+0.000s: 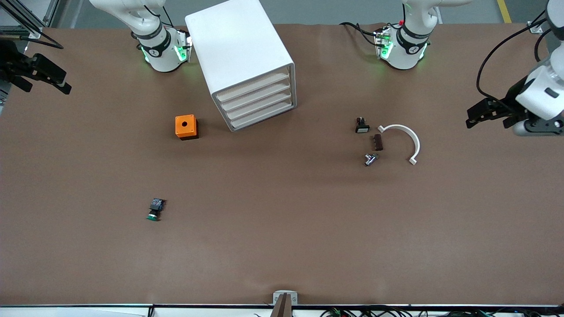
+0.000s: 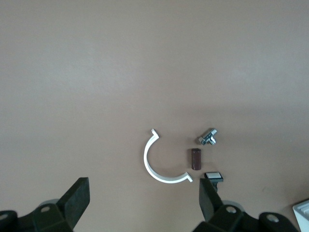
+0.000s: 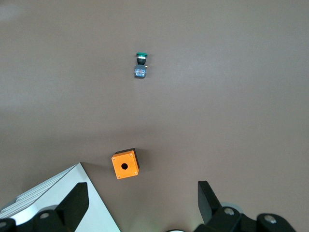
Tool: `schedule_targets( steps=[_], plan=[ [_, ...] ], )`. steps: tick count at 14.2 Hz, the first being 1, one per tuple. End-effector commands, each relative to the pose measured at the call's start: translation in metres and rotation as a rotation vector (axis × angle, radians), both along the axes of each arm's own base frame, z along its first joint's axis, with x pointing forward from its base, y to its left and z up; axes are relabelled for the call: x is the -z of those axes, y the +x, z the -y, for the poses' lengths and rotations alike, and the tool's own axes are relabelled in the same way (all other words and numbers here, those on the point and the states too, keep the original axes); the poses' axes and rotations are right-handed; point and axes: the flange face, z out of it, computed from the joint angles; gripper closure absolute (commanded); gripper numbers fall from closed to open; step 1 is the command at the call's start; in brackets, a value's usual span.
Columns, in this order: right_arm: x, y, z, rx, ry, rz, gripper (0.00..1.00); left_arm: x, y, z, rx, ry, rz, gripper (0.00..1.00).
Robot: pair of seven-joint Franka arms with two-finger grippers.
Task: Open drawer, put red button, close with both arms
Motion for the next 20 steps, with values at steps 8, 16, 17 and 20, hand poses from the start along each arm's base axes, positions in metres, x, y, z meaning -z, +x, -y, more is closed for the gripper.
schedule_targets(
  steps=[8, 16, 17, 20],
  plan=[
    [-0.004, -0.007, 0.000, -0.009, 0.004, 0.004, 0.00, -0.056, -0.007, -0.027, -0.025, 0.014, 0.058, 0.00],
    [-0.004, -0.007, 0.004, -0.001, 0.005, 0.002, 0.00, -0.055, -0.005, -0.027, -0.027, 0.008, 0.055, 0.00],
    [-0.004, -0.007, 0.003, -0.003, 0.005, 0.002, 0.00, -0.055, -0.005, -0.026, -0.027, 0.004, 0.056, 0.00],
    [-0.004, -0.007, 0.003, -0.004, 0.005, 0.002, 0.00, -0.055, -0.003, -0.021, -0.019, 0.008, 0.058, 0.00]
  ],
)
